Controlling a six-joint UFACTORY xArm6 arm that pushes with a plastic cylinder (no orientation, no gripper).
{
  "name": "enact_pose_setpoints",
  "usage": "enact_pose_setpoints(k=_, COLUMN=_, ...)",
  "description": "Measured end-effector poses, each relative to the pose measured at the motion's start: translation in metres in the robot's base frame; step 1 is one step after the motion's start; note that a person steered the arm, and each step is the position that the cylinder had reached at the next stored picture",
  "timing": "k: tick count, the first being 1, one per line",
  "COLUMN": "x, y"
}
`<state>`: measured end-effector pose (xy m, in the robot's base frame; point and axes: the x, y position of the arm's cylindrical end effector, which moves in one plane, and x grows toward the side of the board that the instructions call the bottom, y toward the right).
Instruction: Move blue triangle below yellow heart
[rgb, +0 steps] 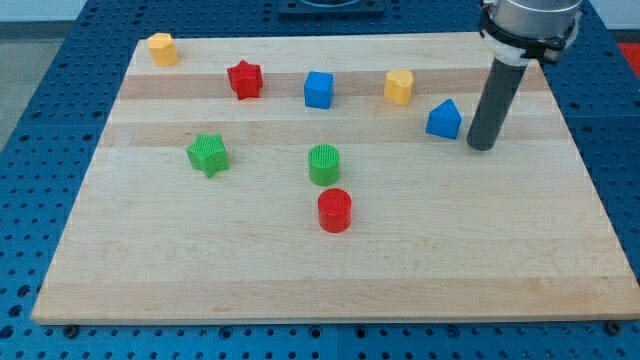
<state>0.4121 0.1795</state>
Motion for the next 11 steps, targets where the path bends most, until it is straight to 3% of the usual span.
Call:
enact_pose_setpoints(k=3, x=-0.022, y=0.002)
enact_pose_setpoints(k=5, x=-0.012, y=-0.004)
enact_pose_setpoints(k=7, x=-0.039, y=-0.014)
enact_pose_setpoints(k=11, x=-0.039, y=-0.115)
